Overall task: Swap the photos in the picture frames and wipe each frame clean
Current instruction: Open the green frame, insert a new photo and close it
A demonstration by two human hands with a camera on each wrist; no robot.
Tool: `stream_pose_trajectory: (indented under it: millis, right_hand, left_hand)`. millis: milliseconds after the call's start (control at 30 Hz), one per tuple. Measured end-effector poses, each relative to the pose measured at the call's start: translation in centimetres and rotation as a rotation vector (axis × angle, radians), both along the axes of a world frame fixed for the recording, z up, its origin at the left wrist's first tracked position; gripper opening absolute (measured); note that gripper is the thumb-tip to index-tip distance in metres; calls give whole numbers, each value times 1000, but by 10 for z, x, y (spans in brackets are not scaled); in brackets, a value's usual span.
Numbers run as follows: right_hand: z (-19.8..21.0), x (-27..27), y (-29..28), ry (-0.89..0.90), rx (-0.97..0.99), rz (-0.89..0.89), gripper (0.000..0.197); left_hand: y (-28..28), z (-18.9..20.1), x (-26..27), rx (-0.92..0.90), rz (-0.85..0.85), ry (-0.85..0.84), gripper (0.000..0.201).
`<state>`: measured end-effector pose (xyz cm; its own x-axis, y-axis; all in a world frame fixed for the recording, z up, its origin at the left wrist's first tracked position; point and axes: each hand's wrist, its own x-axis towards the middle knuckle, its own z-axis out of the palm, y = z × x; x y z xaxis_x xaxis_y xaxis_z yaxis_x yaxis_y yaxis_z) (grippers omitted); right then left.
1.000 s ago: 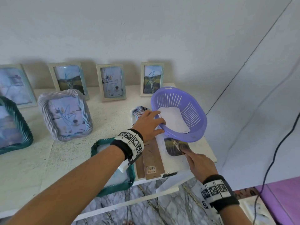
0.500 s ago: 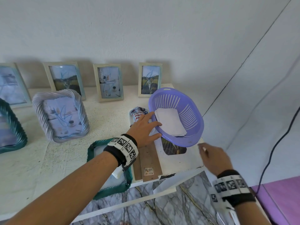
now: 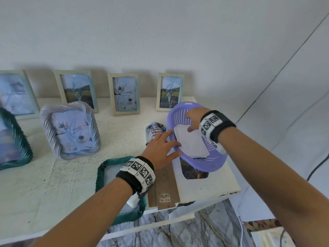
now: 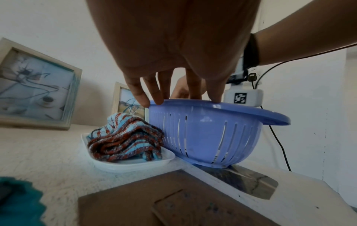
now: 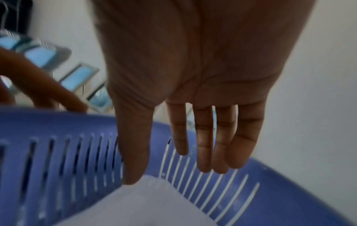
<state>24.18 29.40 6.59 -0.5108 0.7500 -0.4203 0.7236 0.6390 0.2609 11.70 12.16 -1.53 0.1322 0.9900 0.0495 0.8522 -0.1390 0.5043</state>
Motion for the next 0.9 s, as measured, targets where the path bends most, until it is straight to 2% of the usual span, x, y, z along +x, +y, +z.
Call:
stream_pose_trajectory:
  millis: [100,167,233,333,433,600,733,800,900]
  right_hand:
    - [-31,-10,6,-161,56,74,60]
    - [-40,-10,2,-223,61,58,55]
    - [-48,-9,3,-224,67,13,56]
    - [-65,-13,20,-167,20,-17,80]
    - [-86,-11,44,-183,-9,-28,97]
    - [-86,-9,44,-140,8,-49,89]
    - [-94,-4,46,-30,44,-84,115]
    - [-79,-3,33,16,44,-136,108]
    - [-56,-4,21,59,55,-188,81]
  left_hand:
    - [0,0,1,15,4,-3,38]
    - [0,1,1,15,9,22,39]
    - [0,2,0,15,17,53,39]
    - [0,3,1,14,18,48,39]
    - [-1,3,2,7,20,46,39]
    - [-1,6,2,-7,18,59,39]
    - [0,5,3,-13,18,68,40]
    - [0,5,3,-11,18,70,40]
    - [0,5,2,-17,19,59,39]
